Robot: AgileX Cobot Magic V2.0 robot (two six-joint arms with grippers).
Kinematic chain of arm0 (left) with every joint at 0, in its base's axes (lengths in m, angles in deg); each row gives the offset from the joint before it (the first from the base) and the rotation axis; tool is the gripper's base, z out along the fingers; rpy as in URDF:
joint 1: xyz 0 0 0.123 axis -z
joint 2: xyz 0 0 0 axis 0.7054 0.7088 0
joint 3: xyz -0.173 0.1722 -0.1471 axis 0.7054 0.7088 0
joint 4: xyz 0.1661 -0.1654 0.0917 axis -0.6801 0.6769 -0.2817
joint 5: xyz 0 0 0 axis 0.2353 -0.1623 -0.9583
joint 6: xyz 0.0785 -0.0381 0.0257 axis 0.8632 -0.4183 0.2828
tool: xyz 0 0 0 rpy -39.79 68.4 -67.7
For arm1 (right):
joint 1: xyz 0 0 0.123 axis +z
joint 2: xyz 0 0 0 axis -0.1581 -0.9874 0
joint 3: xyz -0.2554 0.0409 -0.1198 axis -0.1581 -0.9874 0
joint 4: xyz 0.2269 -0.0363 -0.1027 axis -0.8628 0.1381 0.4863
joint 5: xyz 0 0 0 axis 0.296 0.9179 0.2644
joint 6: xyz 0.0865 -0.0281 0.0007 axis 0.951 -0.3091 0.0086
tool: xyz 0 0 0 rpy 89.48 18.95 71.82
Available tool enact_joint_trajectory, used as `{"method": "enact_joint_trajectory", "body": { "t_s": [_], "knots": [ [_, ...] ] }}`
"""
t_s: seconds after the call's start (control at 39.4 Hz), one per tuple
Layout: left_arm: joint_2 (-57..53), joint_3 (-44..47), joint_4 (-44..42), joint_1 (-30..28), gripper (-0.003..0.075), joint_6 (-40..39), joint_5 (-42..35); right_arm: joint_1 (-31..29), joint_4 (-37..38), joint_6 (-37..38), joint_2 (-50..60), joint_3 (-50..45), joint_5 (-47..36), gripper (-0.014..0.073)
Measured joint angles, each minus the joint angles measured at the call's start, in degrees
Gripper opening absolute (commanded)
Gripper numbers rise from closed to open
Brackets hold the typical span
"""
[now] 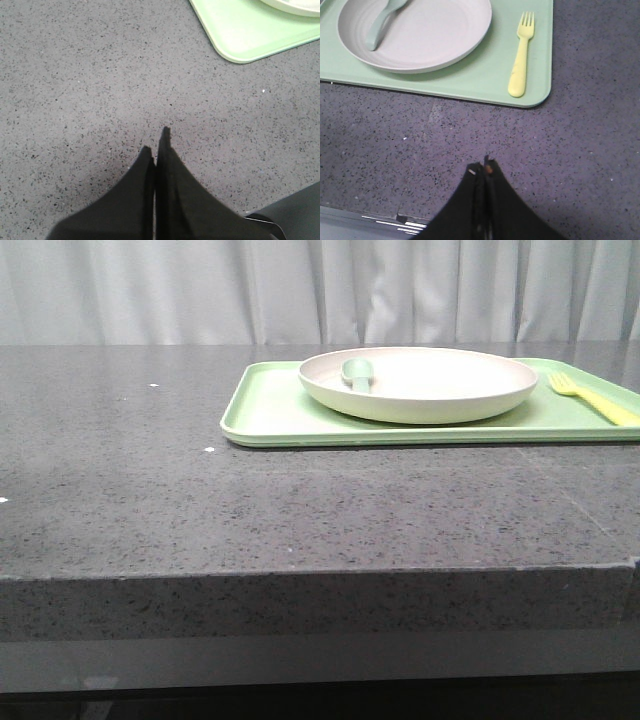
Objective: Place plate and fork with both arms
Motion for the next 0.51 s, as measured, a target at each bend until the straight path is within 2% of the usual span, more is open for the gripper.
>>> {"method": "enact_joint_trajectory", "body": {
  "t_s": [0.51],
  "knots": [
    [-1.14,0.29,0.0,0.0,-0.0018,0.0,-0.45,0.0,0.0,0.0,0.0,0.0,0.0,-0.0068]
  ]
}}
